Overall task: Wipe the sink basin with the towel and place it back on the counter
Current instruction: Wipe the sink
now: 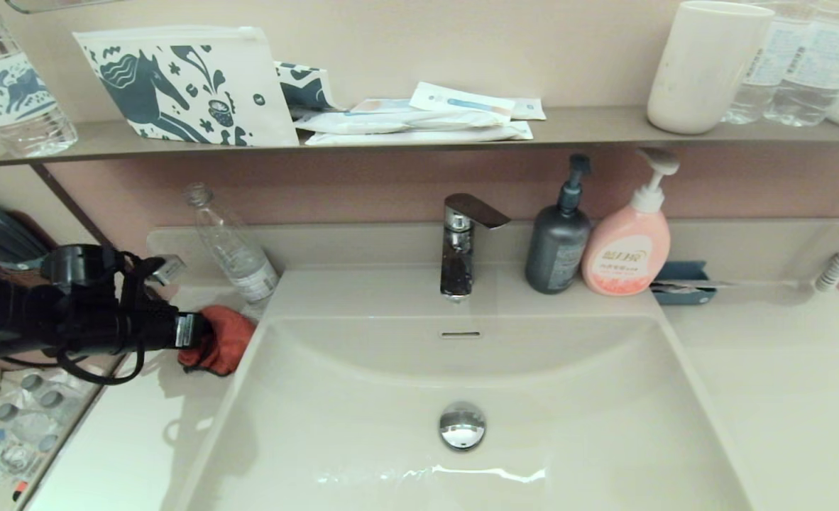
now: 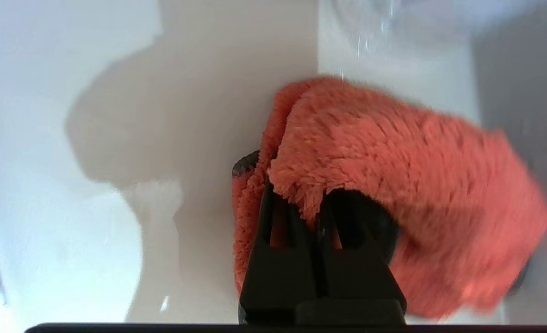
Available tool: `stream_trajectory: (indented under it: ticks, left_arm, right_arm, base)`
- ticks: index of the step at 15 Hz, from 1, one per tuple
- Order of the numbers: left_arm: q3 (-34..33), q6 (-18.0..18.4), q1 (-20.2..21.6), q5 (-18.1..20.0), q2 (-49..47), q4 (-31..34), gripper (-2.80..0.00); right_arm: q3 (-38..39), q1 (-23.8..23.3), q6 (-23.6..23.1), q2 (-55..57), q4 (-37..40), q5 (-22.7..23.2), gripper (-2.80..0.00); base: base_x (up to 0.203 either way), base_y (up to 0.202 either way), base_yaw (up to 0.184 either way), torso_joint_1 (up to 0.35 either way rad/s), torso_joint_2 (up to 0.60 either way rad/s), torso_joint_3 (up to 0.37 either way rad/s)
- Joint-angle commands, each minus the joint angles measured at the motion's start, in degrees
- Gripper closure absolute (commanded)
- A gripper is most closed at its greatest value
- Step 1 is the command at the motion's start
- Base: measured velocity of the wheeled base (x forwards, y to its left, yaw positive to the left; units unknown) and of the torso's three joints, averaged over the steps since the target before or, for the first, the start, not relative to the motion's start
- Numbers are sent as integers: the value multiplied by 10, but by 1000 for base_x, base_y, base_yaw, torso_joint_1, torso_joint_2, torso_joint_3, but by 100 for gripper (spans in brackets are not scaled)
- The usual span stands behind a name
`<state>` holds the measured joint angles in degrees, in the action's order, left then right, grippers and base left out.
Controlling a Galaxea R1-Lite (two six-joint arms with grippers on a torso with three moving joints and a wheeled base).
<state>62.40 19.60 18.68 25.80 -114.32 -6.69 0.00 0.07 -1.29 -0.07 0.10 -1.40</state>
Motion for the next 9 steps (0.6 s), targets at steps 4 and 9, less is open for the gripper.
stream_trajectory:
  ticks: [4,9]
  left_arm:
    - [-99,21,25,3,66,2,0]
    - [-189,64,47,4,111,2,0]
  right_arm:
    - [0,0,0,1,0,0,0]
    - [0,0,0,1,0,0,0]
  base:
    - [0,0,0,0,0,0]
    - [0,0,0,0,0,0]
